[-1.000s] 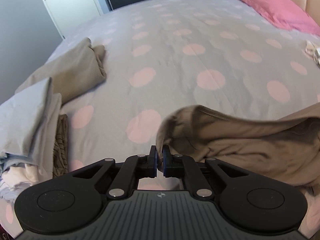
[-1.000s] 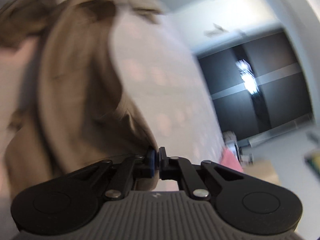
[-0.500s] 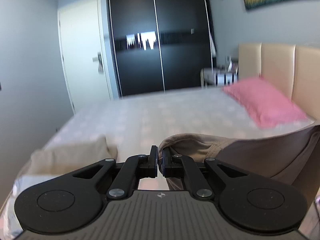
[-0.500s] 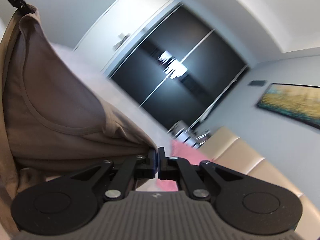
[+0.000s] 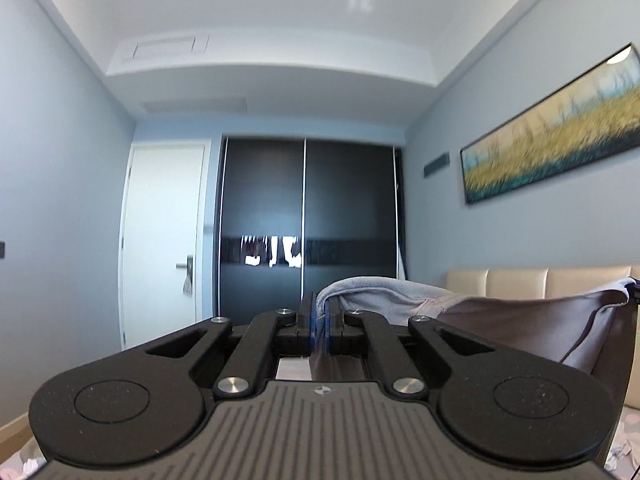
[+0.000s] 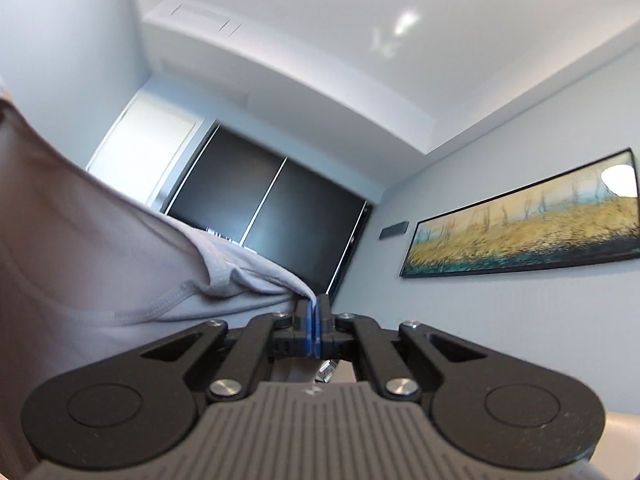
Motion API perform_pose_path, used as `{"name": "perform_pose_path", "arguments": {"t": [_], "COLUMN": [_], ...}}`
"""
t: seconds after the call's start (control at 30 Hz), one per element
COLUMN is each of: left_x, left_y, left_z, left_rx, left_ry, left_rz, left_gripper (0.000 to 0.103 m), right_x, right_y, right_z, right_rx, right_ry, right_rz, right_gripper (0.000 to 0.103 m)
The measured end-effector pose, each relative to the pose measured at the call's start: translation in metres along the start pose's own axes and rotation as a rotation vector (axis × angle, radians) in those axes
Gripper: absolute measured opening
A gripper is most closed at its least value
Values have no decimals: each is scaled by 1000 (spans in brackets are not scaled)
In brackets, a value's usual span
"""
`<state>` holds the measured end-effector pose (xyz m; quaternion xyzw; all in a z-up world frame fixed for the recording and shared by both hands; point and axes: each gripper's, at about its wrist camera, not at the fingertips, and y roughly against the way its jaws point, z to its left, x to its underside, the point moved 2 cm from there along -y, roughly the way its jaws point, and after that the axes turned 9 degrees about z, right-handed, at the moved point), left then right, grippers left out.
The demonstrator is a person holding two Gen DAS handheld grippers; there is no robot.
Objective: Fold clothes
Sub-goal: 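Lift the brown shirt high with both tools to shake it out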
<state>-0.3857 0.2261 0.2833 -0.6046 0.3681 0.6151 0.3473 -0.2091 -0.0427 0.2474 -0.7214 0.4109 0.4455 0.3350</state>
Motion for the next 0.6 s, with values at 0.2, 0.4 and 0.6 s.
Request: {"name": "perform_pose_path", "arguments": {"t": [0.2, 0.4, 0.6], "left_x": [-8, 1, 11], "left_y": [24, 14, 4], "left_z": [-3, 3, 8], "left_rx": [9, 3, -2], "left_ry": [-5, 5, 16], "left_rz": [-31, 48, 127], "left_gripper": [2, 2, 2], "right_x": [-15, -29, -8], "right_y": [41, 71, 30], "right_z": [-16, -18, 3], "right_rx": [-5, -6, -72], "right_ry": [-59, -114, -140], "right_rz": [-22, -83, 50], "right_gripper": [2, 2, 2]}}
